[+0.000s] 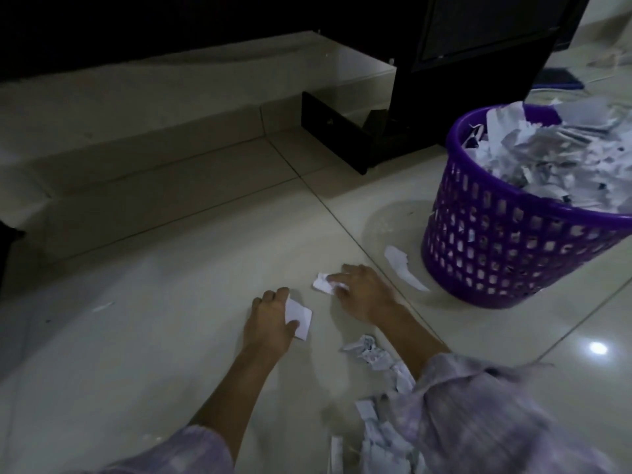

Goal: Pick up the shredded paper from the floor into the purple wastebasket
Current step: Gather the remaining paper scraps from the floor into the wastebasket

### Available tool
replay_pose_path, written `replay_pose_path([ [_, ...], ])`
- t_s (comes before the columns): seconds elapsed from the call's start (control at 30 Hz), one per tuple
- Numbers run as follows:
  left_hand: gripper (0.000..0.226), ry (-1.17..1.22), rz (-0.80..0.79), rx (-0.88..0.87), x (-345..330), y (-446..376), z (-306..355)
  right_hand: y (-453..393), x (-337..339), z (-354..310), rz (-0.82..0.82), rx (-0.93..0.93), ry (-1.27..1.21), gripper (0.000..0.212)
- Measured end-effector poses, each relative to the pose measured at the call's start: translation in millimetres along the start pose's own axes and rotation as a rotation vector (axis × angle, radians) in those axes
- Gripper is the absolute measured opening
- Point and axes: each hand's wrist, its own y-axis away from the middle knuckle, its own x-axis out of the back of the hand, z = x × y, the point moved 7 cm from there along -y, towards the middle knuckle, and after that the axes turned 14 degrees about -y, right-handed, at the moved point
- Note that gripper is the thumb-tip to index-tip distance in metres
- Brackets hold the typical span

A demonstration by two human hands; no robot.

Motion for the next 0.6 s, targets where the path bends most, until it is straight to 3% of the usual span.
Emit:
replay_pose_path([
  [0.03,0.058,0.01,0.003,-0.002,-0.1,0.9,0.2,7.2,-0.6,-4.0,0.016,0.028,0.006,0.041],
  [0.13,0.058,0.032,0.005,-0.018,-0.1,4.5,6.2,23.5,8.5,-5.5,0.072,0.052,0.031,0.078],
  [0.27,0.057,0.054,-0.003,-0.073,-1.4,9.4,23.6,31.0,23.8,12.7,0.128,-0.051,0.196,0.024],
  [0.33,0.058,0.045,-0.015,-0.113,-3.2,13.5,33.7,31.4,26.2,33.4,0.081,-0.22,0.192,0.026],
  [0.43,0.059,0.047,-0.012,-0.138,-5.6,16.8,41.5,30.1,27.7,59.0,0.011,-0.419,0.079,0.049],
  [0.5,0.06,0.055,0.001,-0.144,-8.2,16.8,41.7,27.8,26.3,65.5,0.033,-0.389,-0.057,0.055],
  [0.6,0.063,0.09,0.009,-0.144,-9.1,17.5,40.0,26.2,18.6,56.5,0.083,-0.211,-0.26,0.043],
])
